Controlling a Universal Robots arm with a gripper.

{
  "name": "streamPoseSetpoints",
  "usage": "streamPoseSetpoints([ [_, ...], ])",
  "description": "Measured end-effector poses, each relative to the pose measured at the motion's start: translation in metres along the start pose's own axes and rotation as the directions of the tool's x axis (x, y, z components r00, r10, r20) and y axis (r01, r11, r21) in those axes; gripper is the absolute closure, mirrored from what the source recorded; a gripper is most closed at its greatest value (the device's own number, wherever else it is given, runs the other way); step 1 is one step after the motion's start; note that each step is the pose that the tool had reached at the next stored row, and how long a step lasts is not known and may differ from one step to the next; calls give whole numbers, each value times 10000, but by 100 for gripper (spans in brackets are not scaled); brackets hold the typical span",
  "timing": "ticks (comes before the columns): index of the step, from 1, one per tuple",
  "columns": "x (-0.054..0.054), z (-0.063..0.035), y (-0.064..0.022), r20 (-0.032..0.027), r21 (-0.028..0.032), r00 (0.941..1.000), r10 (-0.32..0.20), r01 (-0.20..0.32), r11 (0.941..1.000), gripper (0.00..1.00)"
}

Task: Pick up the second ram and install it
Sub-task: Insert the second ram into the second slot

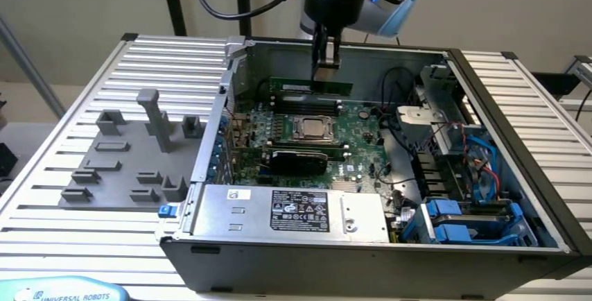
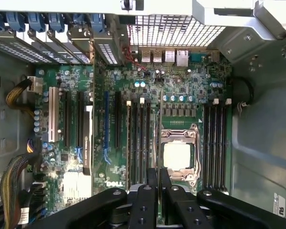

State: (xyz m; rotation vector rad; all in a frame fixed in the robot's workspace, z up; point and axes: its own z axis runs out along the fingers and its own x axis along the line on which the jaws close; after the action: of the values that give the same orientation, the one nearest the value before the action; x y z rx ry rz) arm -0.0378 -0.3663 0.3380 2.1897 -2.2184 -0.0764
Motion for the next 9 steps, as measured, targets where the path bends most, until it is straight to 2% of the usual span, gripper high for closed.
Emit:
streamPoseSetpoints([
  [9,12,157,-132,-44,-2,9999,-130,130,9999,86],
])
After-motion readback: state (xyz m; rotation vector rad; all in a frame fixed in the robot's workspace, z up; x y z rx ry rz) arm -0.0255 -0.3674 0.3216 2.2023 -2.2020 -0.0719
